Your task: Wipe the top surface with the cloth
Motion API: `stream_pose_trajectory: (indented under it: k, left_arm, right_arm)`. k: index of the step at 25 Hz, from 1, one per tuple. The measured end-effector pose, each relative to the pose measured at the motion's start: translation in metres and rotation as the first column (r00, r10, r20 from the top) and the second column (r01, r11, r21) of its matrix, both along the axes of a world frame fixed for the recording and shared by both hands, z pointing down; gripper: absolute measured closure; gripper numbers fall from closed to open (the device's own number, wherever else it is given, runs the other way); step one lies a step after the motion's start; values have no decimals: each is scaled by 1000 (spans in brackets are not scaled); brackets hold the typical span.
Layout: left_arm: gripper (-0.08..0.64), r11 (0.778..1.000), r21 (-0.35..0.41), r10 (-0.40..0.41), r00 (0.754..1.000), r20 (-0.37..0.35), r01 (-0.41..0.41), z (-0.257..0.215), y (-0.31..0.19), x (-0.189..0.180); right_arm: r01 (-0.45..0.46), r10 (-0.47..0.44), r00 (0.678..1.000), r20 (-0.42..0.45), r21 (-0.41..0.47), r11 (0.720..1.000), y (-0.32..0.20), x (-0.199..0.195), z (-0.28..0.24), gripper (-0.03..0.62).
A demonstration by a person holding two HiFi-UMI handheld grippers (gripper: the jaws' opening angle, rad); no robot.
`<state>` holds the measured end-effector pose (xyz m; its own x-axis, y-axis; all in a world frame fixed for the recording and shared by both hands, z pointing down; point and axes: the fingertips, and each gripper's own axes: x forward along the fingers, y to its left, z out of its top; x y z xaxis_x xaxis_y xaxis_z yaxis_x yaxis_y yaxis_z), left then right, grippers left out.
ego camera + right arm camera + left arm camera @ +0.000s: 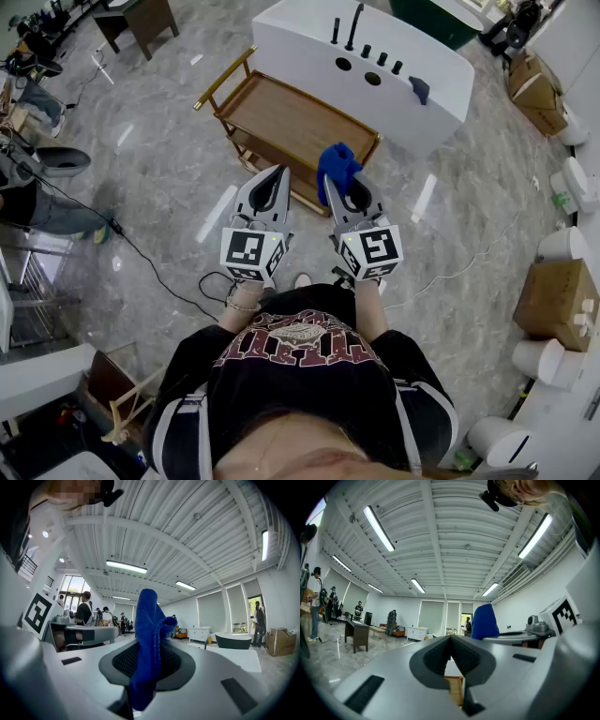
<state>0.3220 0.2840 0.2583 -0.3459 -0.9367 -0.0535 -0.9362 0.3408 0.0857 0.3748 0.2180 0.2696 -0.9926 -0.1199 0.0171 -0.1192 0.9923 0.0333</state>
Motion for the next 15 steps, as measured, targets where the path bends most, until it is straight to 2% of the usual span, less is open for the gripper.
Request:
stream_pose_trajectory:
  k: [7, 15]
  left_arm:
    - [511, 1000, -8, -5, 1000, 1, 5, 6, -6, 9]
    - [511, 999, -26, -44, 999, 2, 44, 10, -11, 14]
  right_arm:
    - [6, -6, 1000, 2, -7, 1000, -7, 7, 5, 505]
    - [53, -53, 999, 11, -20, 998, -14, 10, 8, 505]
